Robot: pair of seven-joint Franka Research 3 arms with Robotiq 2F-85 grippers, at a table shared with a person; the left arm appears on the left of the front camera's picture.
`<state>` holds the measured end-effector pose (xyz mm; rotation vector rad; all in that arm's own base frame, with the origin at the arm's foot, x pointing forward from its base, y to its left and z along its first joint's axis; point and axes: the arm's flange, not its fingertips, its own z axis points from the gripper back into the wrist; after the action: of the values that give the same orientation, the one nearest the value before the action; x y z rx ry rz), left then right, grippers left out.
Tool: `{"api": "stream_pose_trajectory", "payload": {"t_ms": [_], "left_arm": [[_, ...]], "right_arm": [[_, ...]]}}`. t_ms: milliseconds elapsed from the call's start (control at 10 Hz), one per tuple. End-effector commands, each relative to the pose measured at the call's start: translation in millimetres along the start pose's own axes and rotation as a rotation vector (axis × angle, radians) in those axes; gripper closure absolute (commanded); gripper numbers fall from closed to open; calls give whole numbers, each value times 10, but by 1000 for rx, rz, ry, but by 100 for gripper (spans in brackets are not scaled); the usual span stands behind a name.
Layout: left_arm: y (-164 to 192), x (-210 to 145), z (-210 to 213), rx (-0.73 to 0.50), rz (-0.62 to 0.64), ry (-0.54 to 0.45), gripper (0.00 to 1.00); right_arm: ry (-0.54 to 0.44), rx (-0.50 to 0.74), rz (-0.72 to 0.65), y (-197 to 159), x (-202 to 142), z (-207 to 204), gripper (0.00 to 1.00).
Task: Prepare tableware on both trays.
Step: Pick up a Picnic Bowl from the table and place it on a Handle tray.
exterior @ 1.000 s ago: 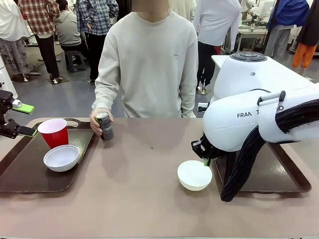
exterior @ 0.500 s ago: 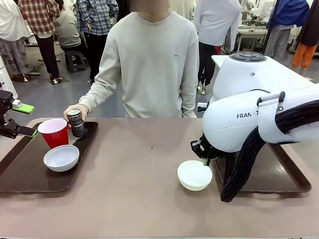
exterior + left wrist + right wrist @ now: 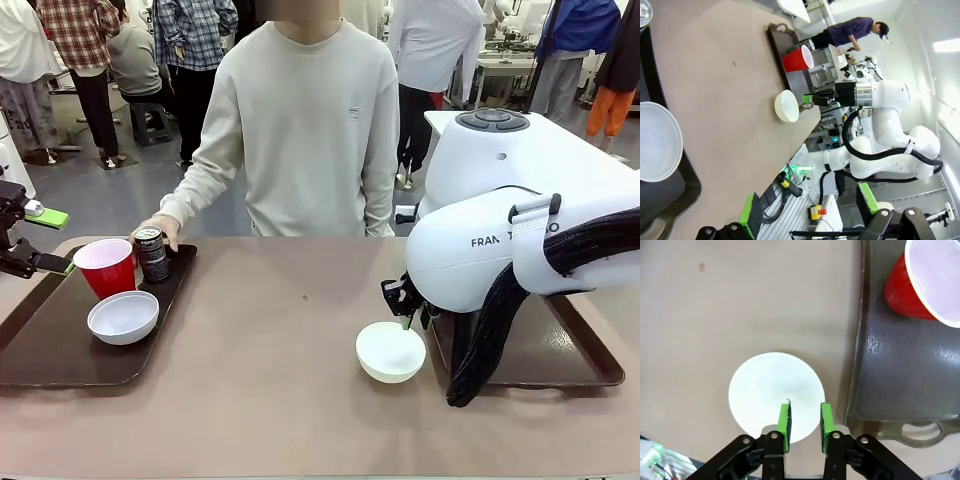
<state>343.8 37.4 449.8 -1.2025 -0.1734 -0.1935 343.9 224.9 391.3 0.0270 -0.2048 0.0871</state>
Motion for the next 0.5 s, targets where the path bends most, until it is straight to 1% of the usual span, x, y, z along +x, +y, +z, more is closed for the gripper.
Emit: {"api": "stream_pose_trajectory", "payload": {"t_ms": [0, 100, 400], "left_arm": [[-13, 24, 5, -6, -4, 3, 0], [-13, 24, 5, -6, -4, 3, 0], [-13, 24, 5, -6, -4, 3, 0]], "right_arm": [[-7, -65, -45, -74, -75, -212, 51], [13, -74, -50, -88, -46, -269, 43], [86, -101, -52, -89, 26, -501, 43]]}}
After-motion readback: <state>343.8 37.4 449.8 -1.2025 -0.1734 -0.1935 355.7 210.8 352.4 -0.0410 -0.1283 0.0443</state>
